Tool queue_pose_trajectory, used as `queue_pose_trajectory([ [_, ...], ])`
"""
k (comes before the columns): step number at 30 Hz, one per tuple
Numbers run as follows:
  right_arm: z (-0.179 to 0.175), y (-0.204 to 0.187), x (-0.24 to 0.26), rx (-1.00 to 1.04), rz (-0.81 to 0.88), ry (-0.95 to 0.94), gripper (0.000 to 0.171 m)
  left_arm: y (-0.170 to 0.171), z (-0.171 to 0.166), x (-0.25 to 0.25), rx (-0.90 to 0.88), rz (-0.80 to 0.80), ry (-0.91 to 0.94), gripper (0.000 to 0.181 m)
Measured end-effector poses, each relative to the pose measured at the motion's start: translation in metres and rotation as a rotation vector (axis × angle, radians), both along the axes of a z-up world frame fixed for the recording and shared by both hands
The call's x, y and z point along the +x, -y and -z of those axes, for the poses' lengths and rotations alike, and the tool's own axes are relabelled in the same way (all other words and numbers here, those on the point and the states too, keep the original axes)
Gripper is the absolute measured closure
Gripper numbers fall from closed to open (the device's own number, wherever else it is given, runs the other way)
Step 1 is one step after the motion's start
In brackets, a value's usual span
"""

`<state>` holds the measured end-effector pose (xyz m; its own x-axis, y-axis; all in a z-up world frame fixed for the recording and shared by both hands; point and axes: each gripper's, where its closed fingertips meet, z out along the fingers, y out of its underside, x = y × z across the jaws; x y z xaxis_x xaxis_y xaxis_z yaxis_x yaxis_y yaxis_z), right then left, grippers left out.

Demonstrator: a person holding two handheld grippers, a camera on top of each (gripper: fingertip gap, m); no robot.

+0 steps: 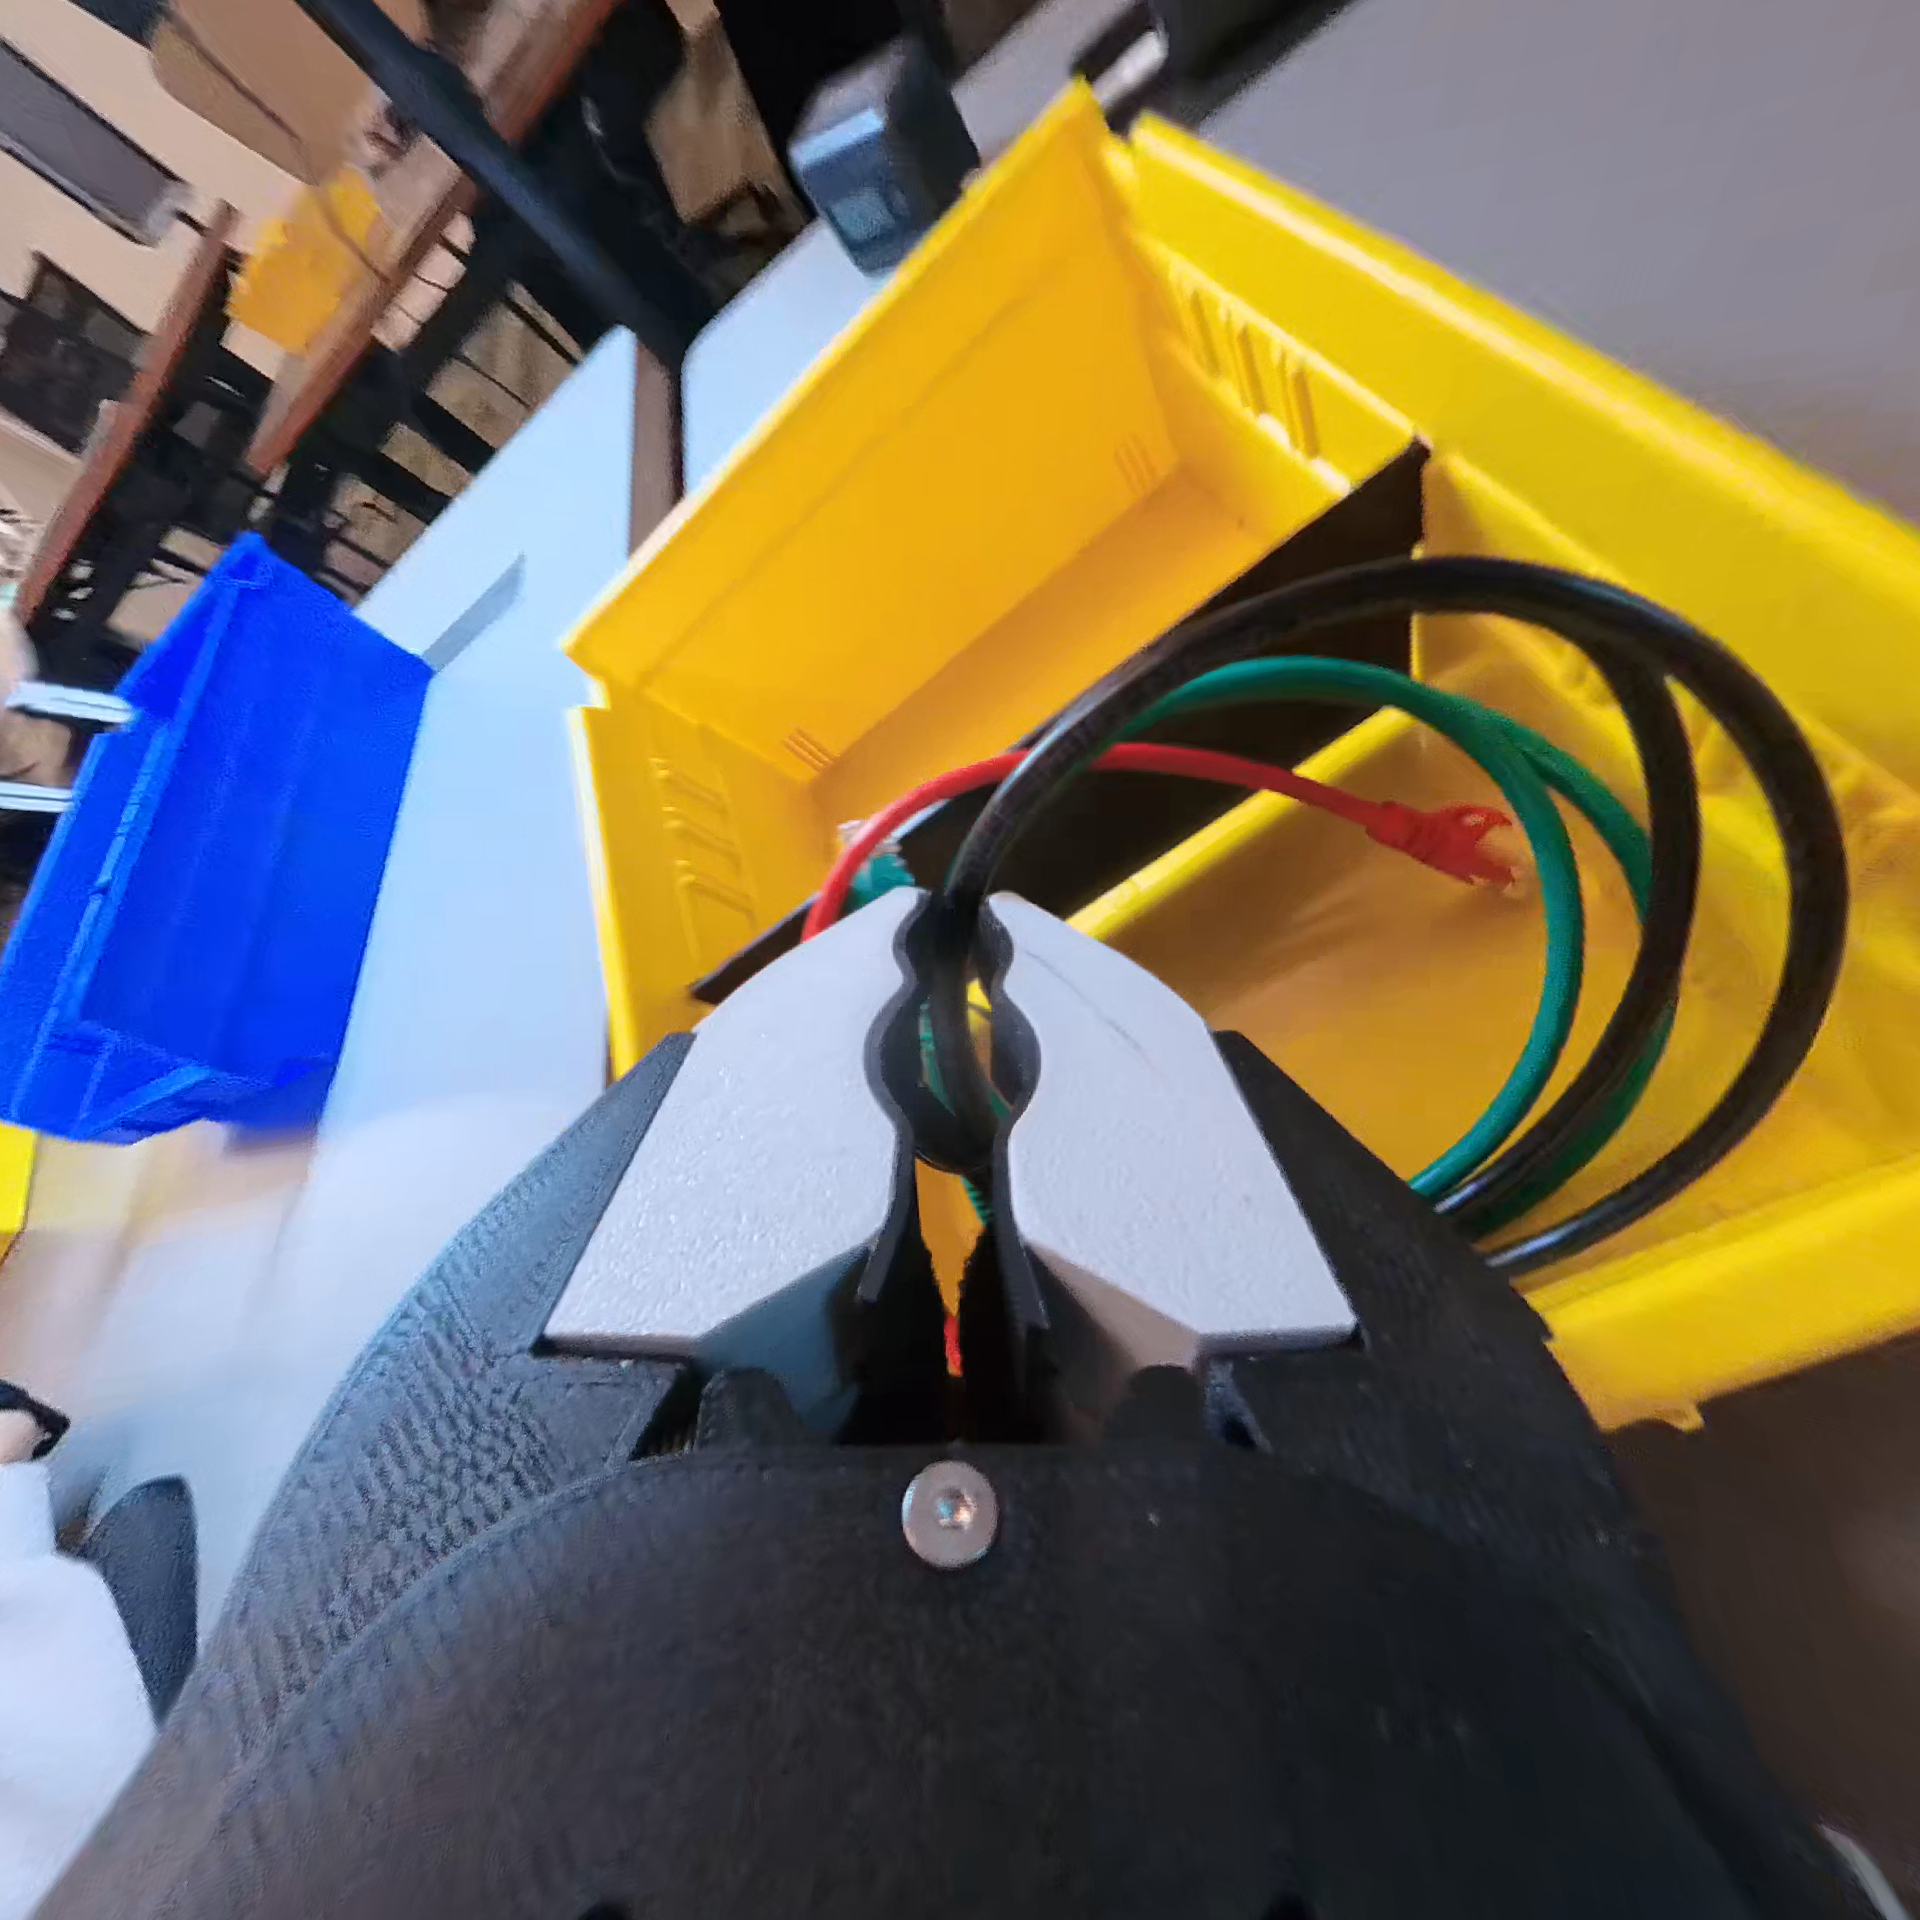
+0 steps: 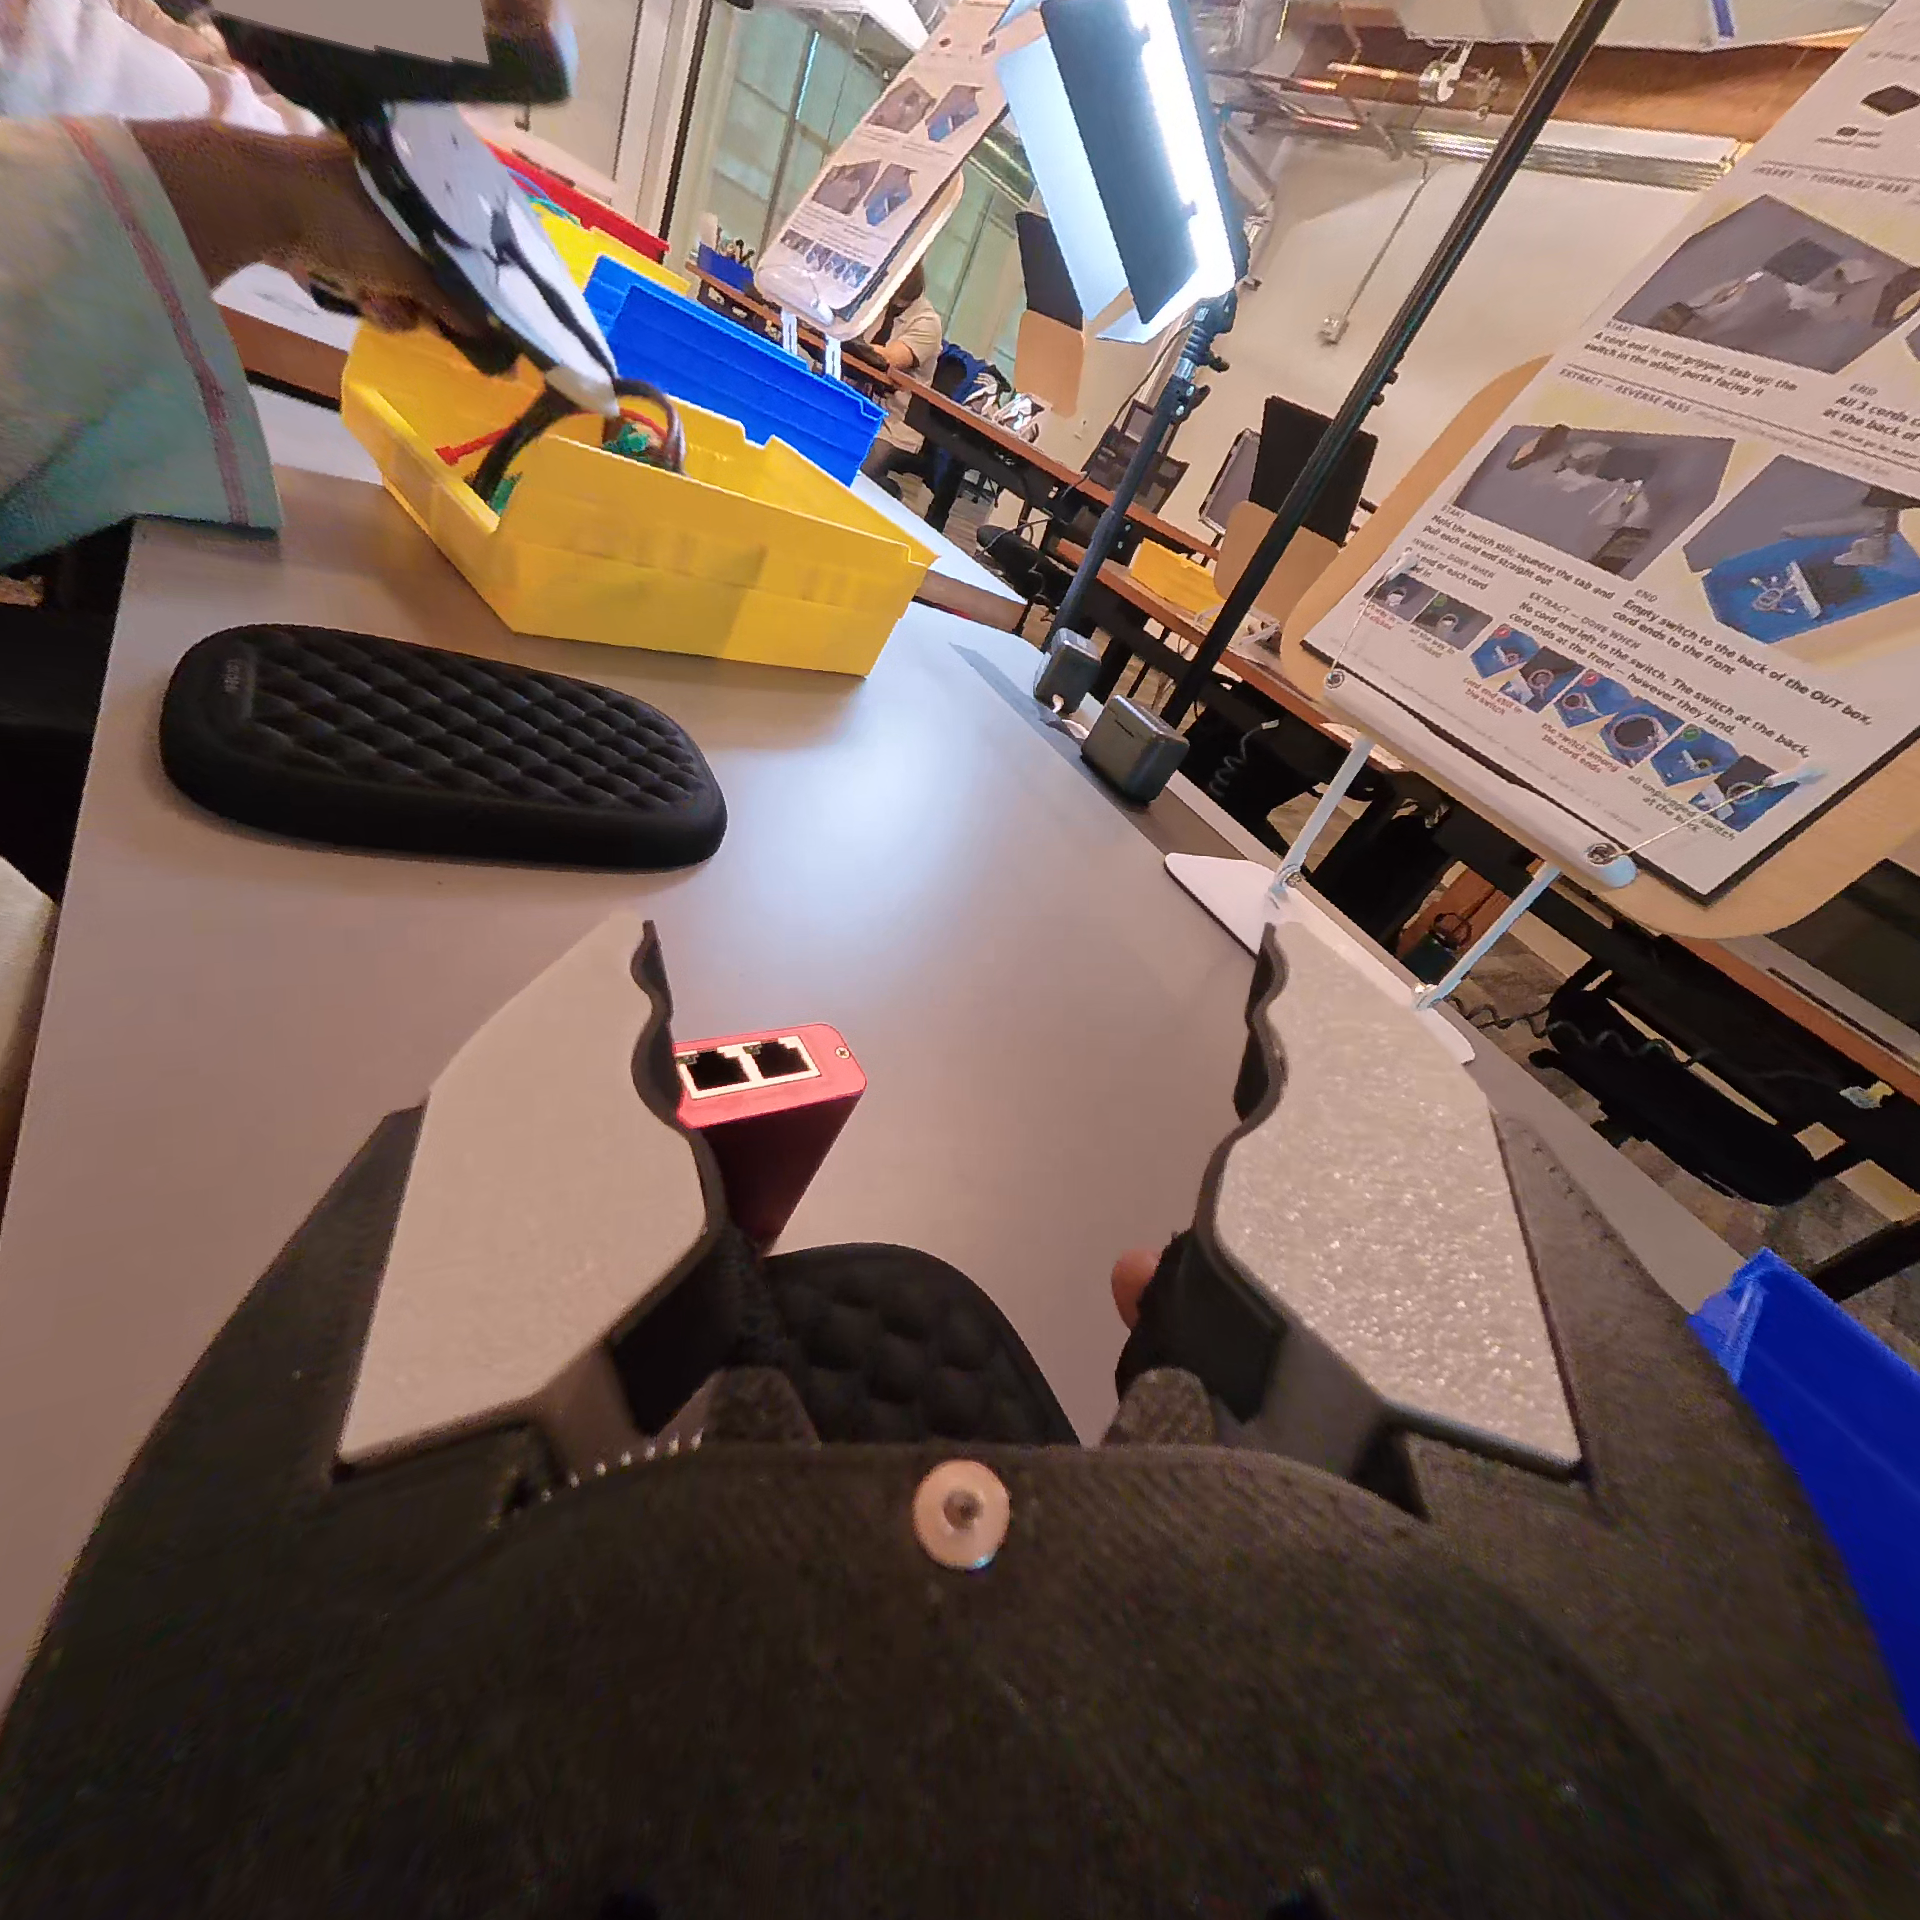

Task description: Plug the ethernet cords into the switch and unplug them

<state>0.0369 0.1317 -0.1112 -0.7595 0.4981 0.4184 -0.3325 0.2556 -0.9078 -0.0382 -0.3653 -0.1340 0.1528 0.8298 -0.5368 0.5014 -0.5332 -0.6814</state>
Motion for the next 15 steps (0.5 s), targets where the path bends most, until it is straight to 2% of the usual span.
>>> queue_pose_trajectory([
  [4, 0.003, 0.002, 0.0, 0.015, 0.002, 0.005, 0.065, 0.005, -0.048, 0.018, 0.06, -0.065, -0.2, 0.175],
  [9, -0.003, 0.006, 0.001, 0.007, 0.007, -0.007, 0.064, -0.006, -0.111, 0.04, 0.272, -0.079, -0.546, 0.175],
  [12, -0.008, 0.011, 0.003, 0.015, 0.004, -0.021, 0.065, -0.027, -0.132, 0.049, 0.458, -0.005, -0.688, 0.175],
  [15, -0.015, 0.019, 0.009, 0.034, -0.002, -0.049, 0.067, -0.061, -0.142, 0.053, 0.692, 0.162, -0.756, 0.175],
])
